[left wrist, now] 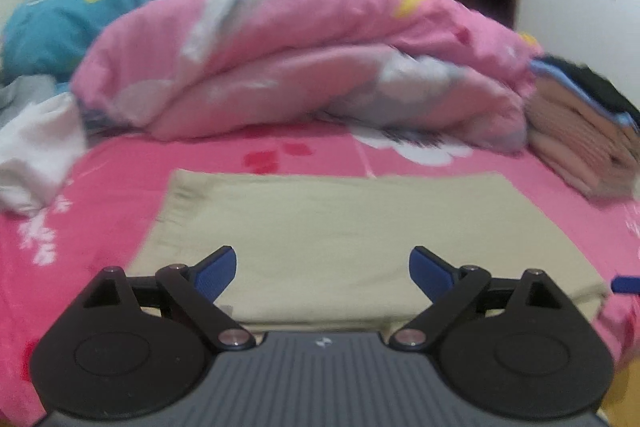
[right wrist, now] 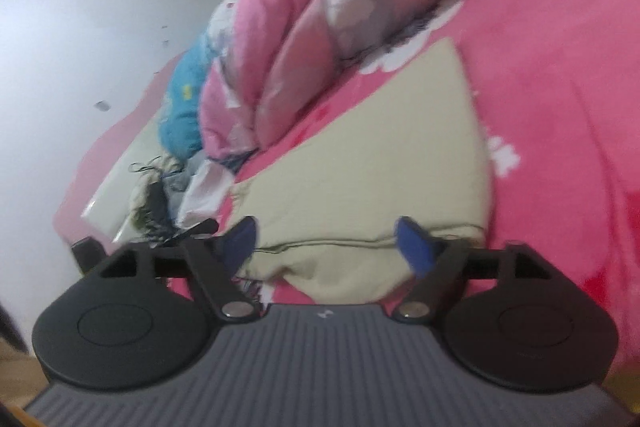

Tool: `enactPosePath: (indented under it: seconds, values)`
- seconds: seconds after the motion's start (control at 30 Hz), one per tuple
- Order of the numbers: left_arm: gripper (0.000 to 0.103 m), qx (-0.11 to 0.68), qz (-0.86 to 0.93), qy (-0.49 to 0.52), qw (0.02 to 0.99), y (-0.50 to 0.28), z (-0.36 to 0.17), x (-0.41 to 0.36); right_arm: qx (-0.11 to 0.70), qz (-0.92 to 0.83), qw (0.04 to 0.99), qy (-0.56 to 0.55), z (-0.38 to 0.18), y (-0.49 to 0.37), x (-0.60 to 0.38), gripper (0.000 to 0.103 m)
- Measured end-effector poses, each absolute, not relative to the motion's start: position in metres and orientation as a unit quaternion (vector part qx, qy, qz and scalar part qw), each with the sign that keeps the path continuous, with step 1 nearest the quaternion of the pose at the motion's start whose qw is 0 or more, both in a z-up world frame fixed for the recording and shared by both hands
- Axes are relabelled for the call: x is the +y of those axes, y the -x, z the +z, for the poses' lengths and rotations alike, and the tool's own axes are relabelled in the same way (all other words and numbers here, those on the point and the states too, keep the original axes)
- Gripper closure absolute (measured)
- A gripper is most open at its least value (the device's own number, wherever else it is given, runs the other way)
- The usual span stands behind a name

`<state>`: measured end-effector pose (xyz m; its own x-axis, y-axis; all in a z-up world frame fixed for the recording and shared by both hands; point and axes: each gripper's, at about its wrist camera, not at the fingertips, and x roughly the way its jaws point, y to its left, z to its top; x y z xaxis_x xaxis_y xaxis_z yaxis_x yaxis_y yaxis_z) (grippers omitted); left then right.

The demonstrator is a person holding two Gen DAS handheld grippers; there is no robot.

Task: Fold clothes
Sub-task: 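Open both grippers and lift them off the folded trousers, then pinch the edge of the folded khaki trousers with the left gripper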

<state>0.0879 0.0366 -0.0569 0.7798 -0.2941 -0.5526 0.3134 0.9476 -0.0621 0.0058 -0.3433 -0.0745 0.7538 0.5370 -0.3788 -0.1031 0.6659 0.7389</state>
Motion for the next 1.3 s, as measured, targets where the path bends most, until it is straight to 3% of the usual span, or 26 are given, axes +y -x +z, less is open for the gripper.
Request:
enactPosePath:
  seconds: [0.13,0.27,0.4,0.5,0.63,0.93,1.03,1.1,1.17,1.3]
  values:
    - [0.009,0.298,-0.196,-0.035,0.934,-0.077,-0.063,0.01,0.305,0.125,0.869,-0.37,-0.082,0.017,-0.35,0.011]
    - [0.009,0.301,-0.215,-0.062,0.927,-0.069,-0.068,-0.016,0.333,0.039,0.894,-0.296,-0.08,0.022,-0.339,0.008]
    - [0.009,0.305,-0.218,-0.09,0.923,-0.062,-0.074,-0.035,0.315,-0.031,0.941,-0.12,-0.074,0.028,-0.306,0.008]
    - [0.009,0.305,-0.217,-0.115,0.92,-0.057,-0.078,-0.045,0.265,-0.042,0.963,0.012,-0.075,0.037,-0.282,0.001]
    - [0.009,0.301,-0.221,-0.147,0.916,-0.051,-0.081,-0.057,0.224,-0.058,0.966,0.117,-0.077,0.04,-0.264,0.001]
    - [0.009,0.287,-0.24,-0.189,0.908,-0.042,-0.085,-0.078,0.23,-0.01,0.972,0.048,-0.069,0.046,-0.28,0.004]
    - [0.009,0.284,-0.245,-0.198,0.906,-0.04,-0.086,-0.082,0.235,0.007,0.972,0.013,-0.07,0.045,-0.287,0.016]
    - [0.01,0.281,-0.248,-0.205,0.904,-0.04,-0.087,-0.085,0.244,0.016,0.969,0.016,-0.072,0.04,-0.287,0.039]
    - [0.011,0.276,-0.25,-0.215,0.903,-0.038,-0.089,-0.087,0.255,0.028,0.967,0.014,-0.073,0.038,-0.287,0.049]
    - [0.018,0.272,-0.252,-0.234,0.899,-0.037,-0.093,-0.089,0.266,0.062,0.961,-0.03,-0.076,0.041,-0.29,0.058]
